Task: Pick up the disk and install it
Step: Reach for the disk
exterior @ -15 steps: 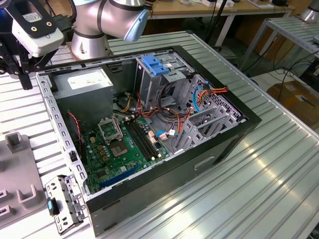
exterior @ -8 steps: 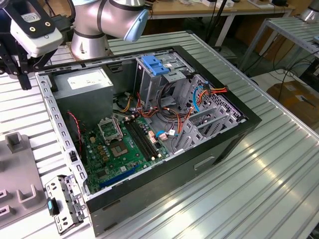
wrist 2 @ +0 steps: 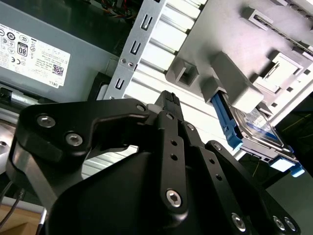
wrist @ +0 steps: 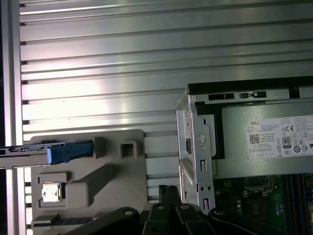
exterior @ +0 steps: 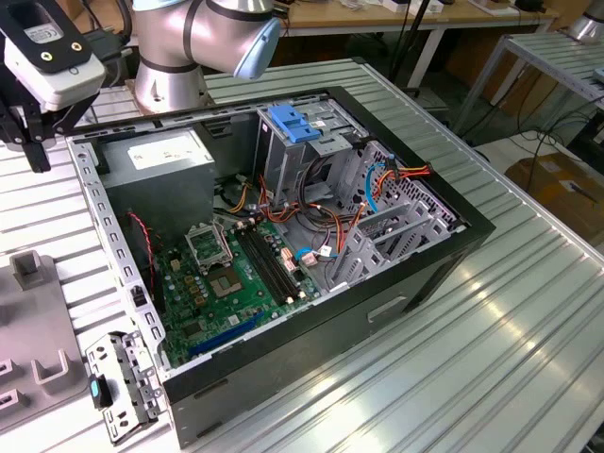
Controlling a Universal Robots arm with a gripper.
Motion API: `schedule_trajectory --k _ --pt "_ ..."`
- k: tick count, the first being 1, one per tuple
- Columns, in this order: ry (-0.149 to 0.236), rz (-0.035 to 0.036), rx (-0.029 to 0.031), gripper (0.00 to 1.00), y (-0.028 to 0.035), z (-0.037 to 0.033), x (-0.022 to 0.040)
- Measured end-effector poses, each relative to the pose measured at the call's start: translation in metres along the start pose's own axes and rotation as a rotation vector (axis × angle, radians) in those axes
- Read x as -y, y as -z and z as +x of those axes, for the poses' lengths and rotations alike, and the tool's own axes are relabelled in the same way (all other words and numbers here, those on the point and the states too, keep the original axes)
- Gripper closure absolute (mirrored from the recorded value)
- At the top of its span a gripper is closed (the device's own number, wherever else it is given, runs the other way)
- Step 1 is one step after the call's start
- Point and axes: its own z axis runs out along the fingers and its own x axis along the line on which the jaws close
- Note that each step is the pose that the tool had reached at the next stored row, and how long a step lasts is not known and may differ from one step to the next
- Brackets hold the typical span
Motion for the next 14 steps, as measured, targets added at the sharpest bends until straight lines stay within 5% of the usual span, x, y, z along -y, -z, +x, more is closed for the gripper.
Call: schedule_trajectory --k 14 --pt "0.000 0.0001 -0.0002 0.89 -0.0004 0.0211 -0.0010"
